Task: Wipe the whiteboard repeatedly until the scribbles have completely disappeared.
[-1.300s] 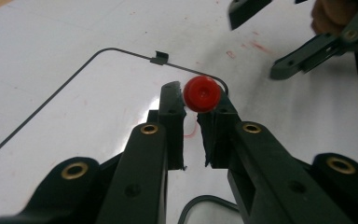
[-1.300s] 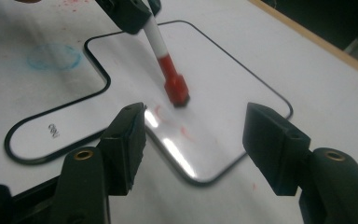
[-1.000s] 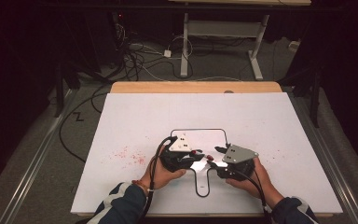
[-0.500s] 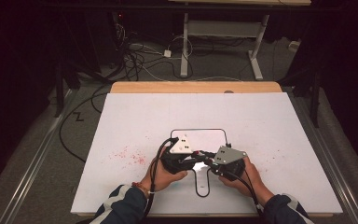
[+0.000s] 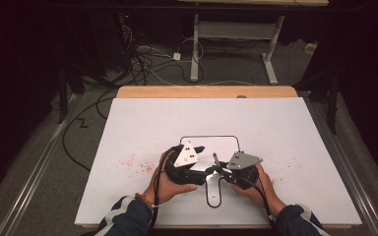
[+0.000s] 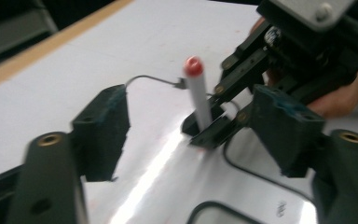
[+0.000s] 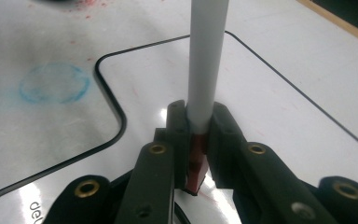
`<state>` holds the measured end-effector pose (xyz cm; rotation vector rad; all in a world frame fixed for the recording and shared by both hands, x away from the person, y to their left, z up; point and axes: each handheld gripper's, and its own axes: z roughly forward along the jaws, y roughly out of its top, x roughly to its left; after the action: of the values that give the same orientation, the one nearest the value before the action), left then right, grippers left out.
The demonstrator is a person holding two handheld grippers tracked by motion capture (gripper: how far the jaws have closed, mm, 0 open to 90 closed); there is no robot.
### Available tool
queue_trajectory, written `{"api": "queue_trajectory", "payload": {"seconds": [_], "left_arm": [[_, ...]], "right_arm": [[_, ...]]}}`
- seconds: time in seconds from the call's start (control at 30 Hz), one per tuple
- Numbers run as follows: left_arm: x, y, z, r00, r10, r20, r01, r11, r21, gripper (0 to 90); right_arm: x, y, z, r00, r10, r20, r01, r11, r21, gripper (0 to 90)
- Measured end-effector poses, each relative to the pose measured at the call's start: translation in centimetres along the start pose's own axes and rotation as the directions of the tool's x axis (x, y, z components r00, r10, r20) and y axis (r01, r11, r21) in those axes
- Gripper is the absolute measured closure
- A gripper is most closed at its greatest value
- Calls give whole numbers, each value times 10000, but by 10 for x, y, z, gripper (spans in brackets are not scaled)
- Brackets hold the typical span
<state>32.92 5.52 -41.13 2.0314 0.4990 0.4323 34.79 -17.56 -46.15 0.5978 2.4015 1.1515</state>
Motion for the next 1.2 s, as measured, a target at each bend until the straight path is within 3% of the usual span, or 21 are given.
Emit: {"api": "queue_trajectory", "payload": {"seconds": [0.03,0.2,0.3,0.4,0.47,0.5,0.57,0.67,0.8,0.87,0.93,1.0,1.1,1.2], "left_arm": [[1,-3,-5,9998,102,-187,-102,9999,5,237],[7,-27,-33,9930,443,-1094,-432,9990,131,217],[14,-47,-47,9849,109,-1727,-28,9989,472,218],[20,-66,-60,9790,-46,-2039,225,9961,855,217],[22,-76,-66,9776,-257,-2089,477,9937,1010,217],[22,-80,-69,9770,-440,-2087,665,9925,1022,217],[22,-87,-72,9759,-617,-2095,866,9900,1117,217],[22,-91,-77,9762,-867,-1985,1082,9891,1002,217],[21,-91,-75,9774,-788,-1962,1011,9891,1067,217],[20,-91,-74,9790,-695,-1918,920,9896,1110,217],[20,-91,-74,9800,-686,-1870,911,9893,1143,217],[20,-90,-75,9805,-664,-1851,884,9896,1132,217],[20,-90,-74,9808,-659,-1836,874,9899,1116,217],[21,-89,-72,9820,-724,-1747,928,9894,1116,217]], "right_arm": [[-2,-2,0,9997,230,-20,-230,9997,-24,812],[-11,-13,0,9988,487,-12,-487,9983,-312,812],[-15,-17,-4,9991,192,386,-184,9996,-212,813],[-25,-22,-10,9972,346,662,-341,9994,-92,813],[-30,-25,-14,9923,279,1209,-284,9996,27,813],[-33,-27,-15,9912,420,1252,-420,9991,-22,814],[-37,-29,-15,9892,917,1140,-894,9957,-249,814],[-30,-26,-10,9912,1031,835,-998,9941,-426,814],[-8,-17,0,9975,619,352,-600,9968,-535,814],[-1,-14,-1,9986,209,485,-190,9991,-388,814],[-2,-15,-5,9968,57,802,-46,9999,-140,815],[-9,-22,-11,9899,0,1418,6,10000,-38,814],[-17,-26,-15,9882,390,1482,-383,9992,-81,815],[-11,-21,-8,9894,408,1397,-388,9991,-173,815]]}}
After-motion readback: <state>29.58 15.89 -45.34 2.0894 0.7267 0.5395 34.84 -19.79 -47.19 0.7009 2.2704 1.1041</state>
